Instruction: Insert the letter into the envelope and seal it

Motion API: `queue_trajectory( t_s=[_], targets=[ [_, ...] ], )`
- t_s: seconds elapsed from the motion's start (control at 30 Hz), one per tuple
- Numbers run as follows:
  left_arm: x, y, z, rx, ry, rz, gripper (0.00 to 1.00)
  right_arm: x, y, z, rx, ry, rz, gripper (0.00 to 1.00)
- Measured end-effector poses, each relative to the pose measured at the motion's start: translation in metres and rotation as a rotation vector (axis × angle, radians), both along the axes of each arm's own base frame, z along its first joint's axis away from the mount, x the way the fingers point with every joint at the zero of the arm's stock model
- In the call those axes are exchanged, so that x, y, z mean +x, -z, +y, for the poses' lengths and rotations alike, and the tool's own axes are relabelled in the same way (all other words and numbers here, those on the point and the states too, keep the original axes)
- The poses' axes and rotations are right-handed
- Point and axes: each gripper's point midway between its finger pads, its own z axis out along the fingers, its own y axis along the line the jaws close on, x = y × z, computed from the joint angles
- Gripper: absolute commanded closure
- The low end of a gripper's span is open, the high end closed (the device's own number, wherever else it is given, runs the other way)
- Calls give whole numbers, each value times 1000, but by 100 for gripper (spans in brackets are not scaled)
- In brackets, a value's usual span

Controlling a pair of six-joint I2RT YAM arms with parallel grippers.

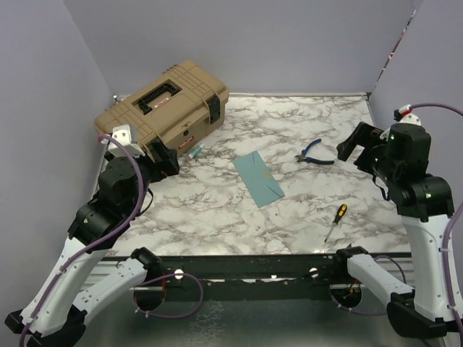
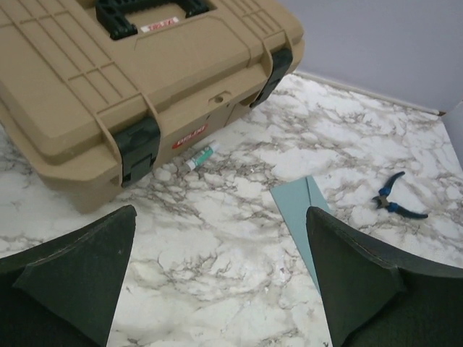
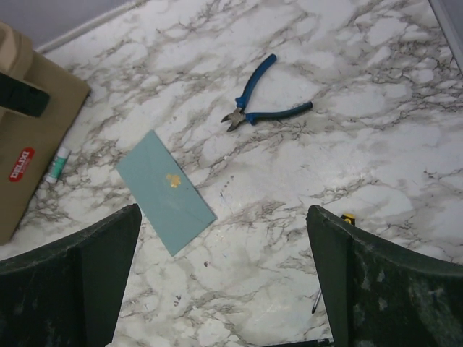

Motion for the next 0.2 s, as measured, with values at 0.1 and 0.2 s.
queue_trajectory(
  t_s=[0.1,0.2],
  targets=[
    [-6,22,2,7,-1,56,1,-6,-17,-1,10,-1,-60,0],
    [-9,37,1,12,4,95,1,-9,-21,-1,13,-2,-75,0]
  ],
)
